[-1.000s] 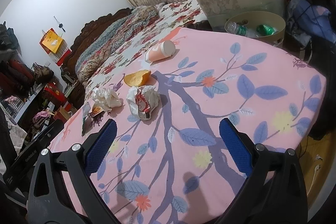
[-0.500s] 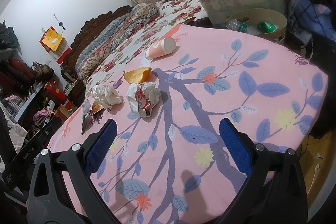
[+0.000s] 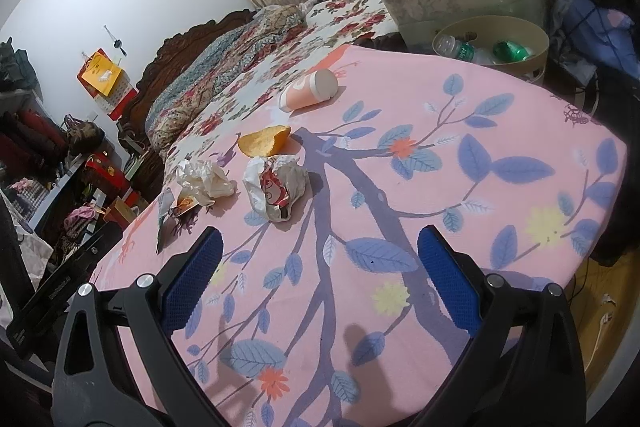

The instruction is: Collect trash

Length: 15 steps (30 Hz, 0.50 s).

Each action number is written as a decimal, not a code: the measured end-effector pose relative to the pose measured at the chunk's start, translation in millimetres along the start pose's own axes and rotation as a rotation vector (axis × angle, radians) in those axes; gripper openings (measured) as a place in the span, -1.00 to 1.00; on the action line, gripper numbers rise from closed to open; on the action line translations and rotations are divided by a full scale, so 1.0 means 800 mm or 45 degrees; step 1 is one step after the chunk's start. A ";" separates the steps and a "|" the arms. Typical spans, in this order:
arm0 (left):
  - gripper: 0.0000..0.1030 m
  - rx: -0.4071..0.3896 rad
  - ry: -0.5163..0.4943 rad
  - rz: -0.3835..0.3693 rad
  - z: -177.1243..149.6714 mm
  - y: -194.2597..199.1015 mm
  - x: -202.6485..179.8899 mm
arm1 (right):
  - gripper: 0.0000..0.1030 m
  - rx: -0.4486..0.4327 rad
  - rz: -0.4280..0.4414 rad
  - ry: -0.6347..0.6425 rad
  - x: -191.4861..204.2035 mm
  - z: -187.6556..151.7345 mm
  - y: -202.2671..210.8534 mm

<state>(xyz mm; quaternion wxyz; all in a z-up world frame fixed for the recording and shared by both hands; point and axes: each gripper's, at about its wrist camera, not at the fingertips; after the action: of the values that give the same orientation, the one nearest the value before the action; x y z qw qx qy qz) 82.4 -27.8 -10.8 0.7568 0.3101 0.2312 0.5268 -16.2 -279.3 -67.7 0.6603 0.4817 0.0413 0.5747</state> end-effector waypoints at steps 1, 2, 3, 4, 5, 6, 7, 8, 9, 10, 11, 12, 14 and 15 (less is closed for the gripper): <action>0.83 0.000 0.003 0.003 0.000 0.000 0.001 | 0.88 0.001 0.000 -0.001 0.000 0.000 0.000; 0.83 0.001 0.005 0.005 0.000 -0.001 0.001 | 0.88 0.002 0.001 0.000 0.000 -0.001 -0.001; 0.83 0.000 0.009 0.005 0.000 -0.001 0.002 | 0.88 0.004 0.002 0.001 0.001 -0.001 -0.002; 0.83 -0.002 0.014 0.003 -0.001 0.000 0.003 | 0.88 0.006 0.003 0.004 0.001 -0.001 -0.002; 0.83 -0.004 0.018 0.000 -0.001 0.000 0.004 | 0.88 0.009 0.004 0.005 0.000 0.001 -0.004; 0.83 -0.004 0.023 -0.006 -0.001 -0.001 0.005 | 0.88 0.010 0.005 0.007 0.001 0.000 -0.004; 0.83 -0.004 0.028 -0.010 -0.001 -0.001 0.006 | 0.88 0.012 0.006 0.009 0.000 0.001 -0.004; 0.83 -0.002 0.033 -0.016 -0.001 -0.001 0.007 | 0.88 0.012 0.007 0.011 0.000 0.001 -0.004; 0.83 -0.001 0.039 -0.021 -0.001 -0.001 0.008 | 0.88 0.011 0.007 0.011 0.000 0.001 -0.004; 0.83 -0.002 0.043 -0.024 -0.001 -0.002 0.009 | 0.88 0.011 0.007 0.011 0.001 0.001 -0.004; 0.83 -0.004 0.048 -0.027 -0.001 -0.001 0.010 | 0.88 0.012 0.007 0.010 0.001 0.000 -0.004; 0.83 -0.006 0.050 -0.029 -0.001 -0.001 0.010 | 0.88 0.013 0.007 0.009 0.001 0.000 -0.004; 0.83 -0.009 0.053 -0.031 -0.001 -0.001 0.011 | 0.88 0.012 0.007 0.009 0.001 0.000 -0.003; 0.83 -0.012 0.052 -0.030 -0.001 -0.001 0.010 | 0.88 0.011 0.006 0.009 0.001 0.000 -0.003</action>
<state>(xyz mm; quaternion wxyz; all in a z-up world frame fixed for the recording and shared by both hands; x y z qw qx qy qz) 85.3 -20.0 -12.0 0.7596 0.2930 0.2477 0.5251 -13.8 -278.5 -69.1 0.6565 0.4827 0.0450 0.5779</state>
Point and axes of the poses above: each gripper's, at about its wrist camera, not at the fingertips, and y roughly against the way its jaws point, x to its left, z to its top, and after that the axes turned 8 degrees about x, right-handed
